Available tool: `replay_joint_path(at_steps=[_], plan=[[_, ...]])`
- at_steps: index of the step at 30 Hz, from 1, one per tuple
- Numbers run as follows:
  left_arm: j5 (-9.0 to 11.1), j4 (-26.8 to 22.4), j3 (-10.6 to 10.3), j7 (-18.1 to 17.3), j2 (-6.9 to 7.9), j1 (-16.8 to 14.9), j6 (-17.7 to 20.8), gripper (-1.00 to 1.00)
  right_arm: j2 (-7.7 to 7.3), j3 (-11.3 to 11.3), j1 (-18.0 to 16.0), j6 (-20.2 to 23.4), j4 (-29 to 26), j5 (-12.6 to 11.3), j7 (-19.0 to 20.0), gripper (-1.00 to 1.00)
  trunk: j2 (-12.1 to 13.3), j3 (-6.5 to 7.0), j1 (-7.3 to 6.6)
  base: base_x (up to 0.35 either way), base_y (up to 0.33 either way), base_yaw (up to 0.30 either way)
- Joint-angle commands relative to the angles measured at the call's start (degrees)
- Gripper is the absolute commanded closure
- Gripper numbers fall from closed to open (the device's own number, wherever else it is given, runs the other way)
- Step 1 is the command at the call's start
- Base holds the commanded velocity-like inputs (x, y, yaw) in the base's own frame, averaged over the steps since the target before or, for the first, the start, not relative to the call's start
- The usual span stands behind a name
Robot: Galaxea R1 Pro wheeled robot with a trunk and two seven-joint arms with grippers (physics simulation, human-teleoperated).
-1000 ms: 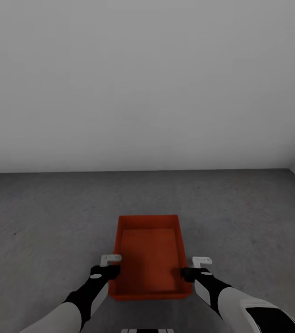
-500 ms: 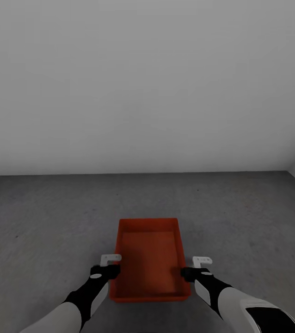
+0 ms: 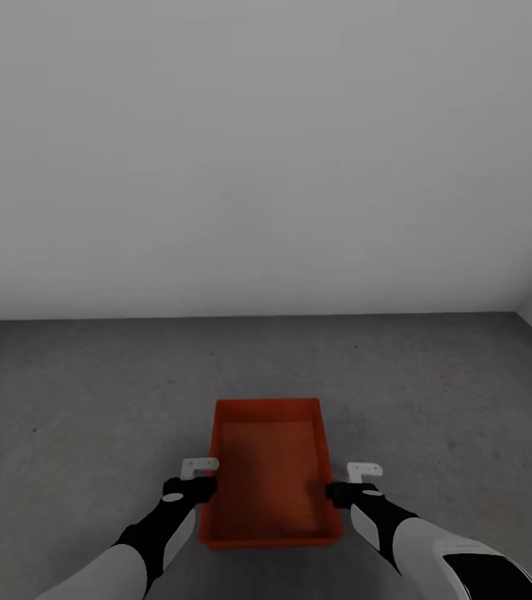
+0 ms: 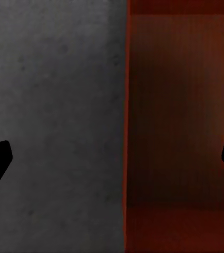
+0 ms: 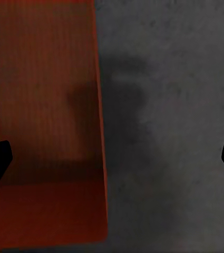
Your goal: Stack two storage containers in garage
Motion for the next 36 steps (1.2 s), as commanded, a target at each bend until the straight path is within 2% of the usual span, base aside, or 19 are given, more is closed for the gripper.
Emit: replay_joint_path(at_steps=[1,19,36], plan=[[0.55,-0.09,-0.49,0.39,0.04,-0.01,0.23,-1.0,0.0,-0.12,-0.02,-0.08,-0.01,-0.08,-0.13,-1.0,0.4,0.15,-0.23,0.0,0.0,0.0],[0.47,-0.06,-0.72,0.19,0.37,-0.01,0.18,-1.0,-0.08,-0.12,-0.03,0.04,-0.2,-0.08,0.09,-1.0,7.62,3.38,-4.19,0.0,0.0,0.0],[0.63,-0.05,-0.55,0.45,0.44,-0.01,-1.56,-1.0,0.1,-0.06,-0.02,-0.14,-0.25,-0.08,0.07,-1.0,14.44,6.43,-7.92,0.0,0.0,0.0]])
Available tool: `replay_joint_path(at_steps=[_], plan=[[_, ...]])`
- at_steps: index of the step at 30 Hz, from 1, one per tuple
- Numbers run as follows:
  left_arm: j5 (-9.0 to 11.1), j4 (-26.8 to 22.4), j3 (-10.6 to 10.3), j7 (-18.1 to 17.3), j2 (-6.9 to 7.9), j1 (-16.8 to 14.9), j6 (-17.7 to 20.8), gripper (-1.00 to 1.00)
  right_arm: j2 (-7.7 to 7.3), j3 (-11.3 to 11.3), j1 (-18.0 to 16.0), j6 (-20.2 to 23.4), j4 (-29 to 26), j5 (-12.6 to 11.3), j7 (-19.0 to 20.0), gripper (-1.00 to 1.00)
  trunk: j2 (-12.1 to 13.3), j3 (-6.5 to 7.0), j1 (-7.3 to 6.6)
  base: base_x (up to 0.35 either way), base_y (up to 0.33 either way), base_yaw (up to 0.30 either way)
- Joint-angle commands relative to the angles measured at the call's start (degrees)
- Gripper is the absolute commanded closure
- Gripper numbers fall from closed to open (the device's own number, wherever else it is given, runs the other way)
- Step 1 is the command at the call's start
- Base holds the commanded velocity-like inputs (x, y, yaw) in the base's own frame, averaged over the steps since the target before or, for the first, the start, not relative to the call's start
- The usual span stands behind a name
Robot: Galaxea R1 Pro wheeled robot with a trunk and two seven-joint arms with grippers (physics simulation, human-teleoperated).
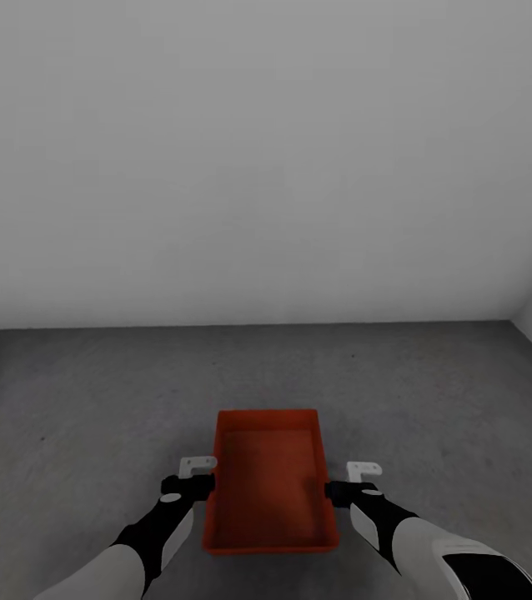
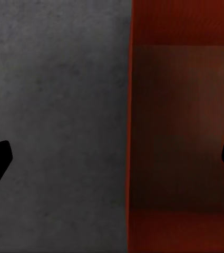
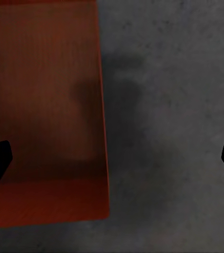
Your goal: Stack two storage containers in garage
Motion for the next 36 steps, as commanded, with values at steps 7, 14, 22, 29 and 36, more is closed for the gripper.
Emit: replay_joint_path(at_steps=[7,14,22,29,36], plan=[[0.56,-0.09,-0.47,0.35,-0.01,0.0,0.02,-1.0,-0.1,-0.16,-0.04,-0.2,0.01,-0.08,-0.1,-1.0,2.81,1.22,-1.55,0.0,0.0,0.0],[2.06,0.0,-0.46,0.31,0.05,-0.02,0.0,-1.0,-0.11,-0.17,-0.02,-0.22,0.01,-0.08,-0.12,-1.0,5.61,2.48,-3.09,0.0,0.0,0.0],[3.13,0.13,-0.49,0.31,0.07,0.0,0.0,-1.0,-0.06,-0.14,-0.02,-0.16,0.01,-0.08,-0.19,-1.0,8.82,3.92,-4.84,0.0,0.0,0.0],[3.2,0.12,-0.48,0.32,0.1,-0.01,0.0,-1.0,0.08,-0.15,-0.02,-0.14,0.01,-0.07,-0.04,-1.0,11.63,5.17,-6.38,0.0,0.0,0.0],[3.26,0.49,-0.47,0.31,0.08,-0.02,0.0,-1.0,0.25,-0.09,-0.02,-0.13,0.09,0.39,0.28,-1.0,14.44,6.43,-7.92,0.0,0.0,0.0]])
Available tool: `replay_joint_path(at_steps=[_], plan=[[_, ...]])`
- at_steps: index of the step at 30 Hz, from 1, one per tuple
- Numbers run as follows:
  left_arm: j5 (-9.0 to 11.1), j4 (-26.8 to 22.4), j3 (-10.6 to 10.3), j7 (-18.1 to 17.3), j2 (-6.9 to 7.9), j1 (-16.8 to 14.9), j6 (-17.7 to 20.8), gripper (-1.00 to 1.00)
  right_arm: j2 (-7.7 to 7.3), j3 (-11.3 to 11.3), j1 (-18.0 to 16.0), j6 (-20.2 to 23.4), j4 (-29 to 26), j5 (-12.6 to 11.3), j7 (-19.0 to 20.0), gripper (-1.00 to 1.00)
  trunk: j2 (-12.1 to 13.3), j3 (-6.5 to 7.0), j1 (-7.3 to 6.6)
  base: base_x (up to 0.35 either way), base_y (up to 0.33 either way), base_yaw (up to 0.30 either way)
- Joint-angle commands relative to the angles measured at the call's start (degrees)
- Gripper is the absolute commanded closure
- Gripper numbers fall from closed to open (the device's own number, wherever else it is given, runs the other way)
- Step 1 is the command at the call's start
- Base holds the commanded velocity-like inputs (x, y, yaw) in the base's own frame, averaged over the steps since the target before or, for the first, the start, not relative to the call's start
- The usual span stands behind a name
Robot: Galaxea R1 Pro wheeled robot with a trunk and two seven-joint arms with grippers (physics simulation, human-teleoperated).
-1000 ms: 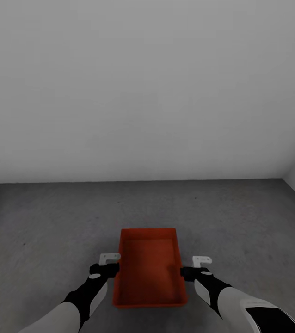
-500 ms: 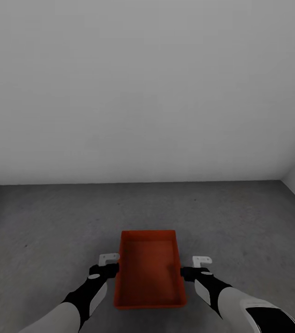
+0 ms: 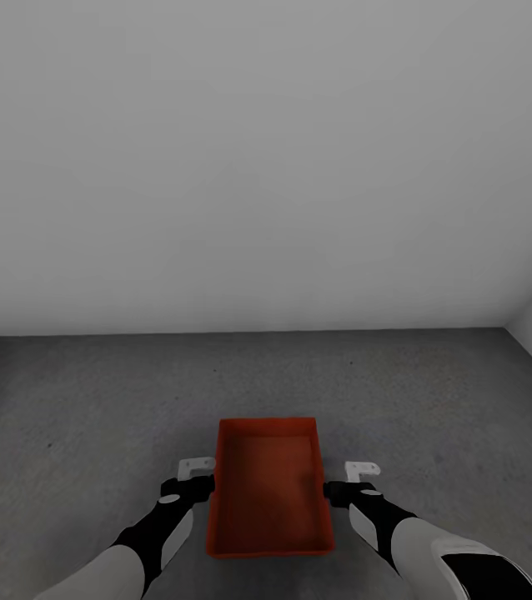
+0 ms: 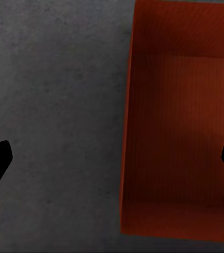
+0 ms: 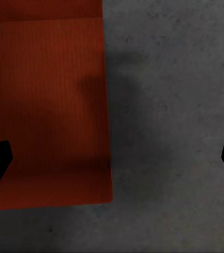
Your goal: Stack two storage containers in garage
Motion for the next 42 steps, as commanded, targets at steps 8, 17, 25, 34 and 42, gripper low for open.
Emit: replay_joint_path(at_steps=[8,17,25,34,42], plan=[[0.67,0.12,-0.49,0.37,0.02,-0.02,0.05,-1.0,-0.08,-0.12,-0.04,0.29,0.03,-0.33,-0.14,-1.0,3.2,1.4,-1.77,0.0,0.0,0.0],[0.64,0.1,-0.45,0.42,0.07,-0.01,0.05,-1.0,0.1,-0.11,-0.03,0.2,0.03,-0.45,-0.38,-1.0,6.81,3.02,-3.74,0.0,0.0,0.0],[0.63,0.18,-0.46,0.39,0.11,-0.01,0.05,-1.0,-0.07,-0.15,-0.03,0.56,0.03,-0.41,-0.48,-1.0,10.02,4.46,-5.5,0.0,0.0,0.0],[0.63,0.21,-0.41,0.38,0.11,0.0,0.05,-1.0,-0.05,-0.14,-0.03,0.13,0.03,-0.41,-0.65,-1.0,13.63,6.07,-7.48,0.0,0.0,0.0],[0.71,0.41,-0.41,0.38,0.11,-0.02,0.05,-1.0,0.03,-0.16,-0.03,-0.06,0.03,-0.4,-0.85,-1.0,16.84,7.51,-9.23,0.0,0.0,0.0]])
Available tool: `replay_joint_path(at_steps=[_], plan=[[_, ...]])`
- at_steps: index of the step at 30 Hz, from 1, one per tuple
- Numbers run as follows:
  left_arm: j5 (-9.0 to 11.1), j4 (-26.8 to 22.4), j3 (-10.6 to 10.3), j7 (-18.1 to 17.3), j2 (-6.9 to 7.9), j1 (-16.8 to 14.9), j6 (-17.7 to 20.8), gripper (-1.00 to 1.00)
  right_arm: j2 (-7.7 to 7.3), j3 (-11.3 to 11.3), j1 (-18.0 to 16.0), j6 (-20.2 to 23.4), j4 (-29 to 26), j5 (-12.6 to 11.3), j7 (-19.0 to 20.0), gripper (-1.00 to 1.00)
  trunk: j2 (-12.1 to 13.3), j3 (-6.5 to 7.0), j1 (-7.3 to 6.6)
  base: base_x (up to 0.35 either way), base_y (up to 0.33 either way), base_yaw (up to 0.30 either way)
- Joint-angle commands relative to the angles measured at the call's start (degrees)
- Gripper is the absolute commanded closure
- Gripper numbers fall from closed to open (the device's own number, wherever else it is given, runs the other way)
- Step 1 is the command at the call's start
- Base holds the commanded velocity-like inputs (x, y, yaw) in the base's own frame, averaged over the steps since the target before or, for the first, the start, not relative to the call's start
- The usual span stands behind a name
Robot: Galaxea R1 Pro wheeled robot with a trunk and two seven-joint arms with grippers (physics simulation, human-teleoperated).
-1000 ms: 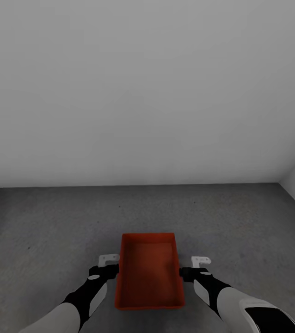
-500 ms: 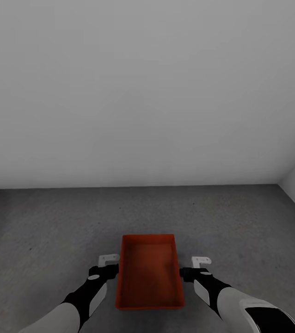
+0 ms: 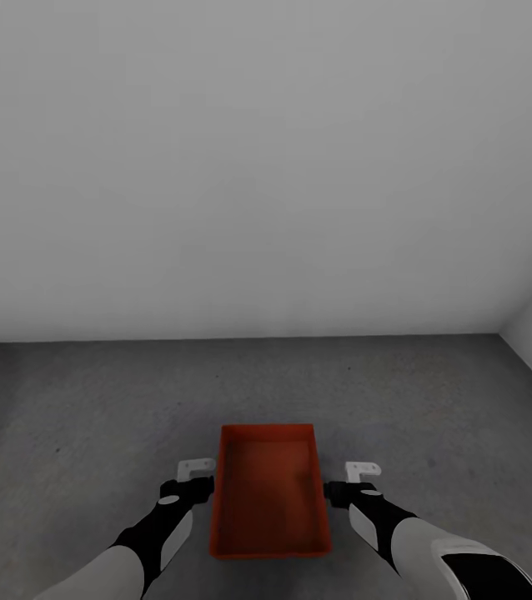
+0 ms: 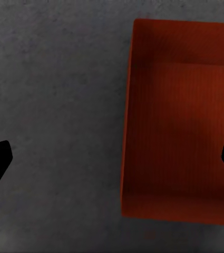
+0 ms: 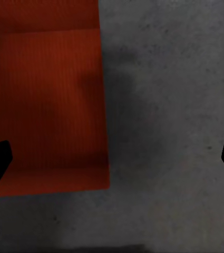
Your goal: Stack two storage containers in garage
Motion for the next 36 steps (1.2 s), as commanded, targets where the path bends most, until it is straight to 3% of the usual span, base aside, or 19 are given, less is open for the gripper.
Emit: replay_joint_path(at_steps=[1,16,21,27,30,32,36], plan=[[0.6,-0.01,-0.49,0.37,0.03,-0.02,0.05,-1.0,0.02,-0.12,-0.03,-0.08,0.02,-0.07,-0.18,-1.0,0.39,0.15,-0.23,0.0,0.0,0.0],[0.78,1.21,-0.29,0.38,0.7,-0.01,0.12,-1.0,-0.42,-0.17,-0.03,0.08,0.82,-0.32,-0.21,-1.0,6.41,2.84,-3.52,0.0,0.0,0.0],[1.04,4.22,0.13,-0.17,3.26,-0.02,0.09,-1.0,-1.71,-0.19,-0.03,0.58,2.32,-0.5,0.02,-1.0,8.41,3.74,-4.62,0.0,0.0,0.0],[4.85,9.24,0.94,-0.47,6.14,-0.02,0.23,-1.0,-4.46,-0.22,1.94,2.02,2.99,-0.54,-0.05,-1.0,10.82,4.81,-5.94,0.0,0.0,0.0],[8.7,14.77,1.05,-0.63,7.78,0.03,0.13,-1.0,-6.1,-0.2,4.55,4.6,3.02,-0.52,-0.16,-1.0,12.02,5.35,-6.6,0.0,0.0,0.0],[10.36,15.88,1.07,-0.63,8.22,0.1,0.16,-1.0,-6.83,-0.21,6.12,5.29,3.02,-0.52,-0.19,-1.0,12.83,5.71,-7.04,0.0,0.0,0.0],[11.73,16.67,1.09,-0.61,8.92,0.5,0.25,-1.0,-7.58,-0.23,9.19,5.73,3.01,-0.51,-0.23,-1.0,14.43,6.43,-7.91,0.0,0.0,0.0]])
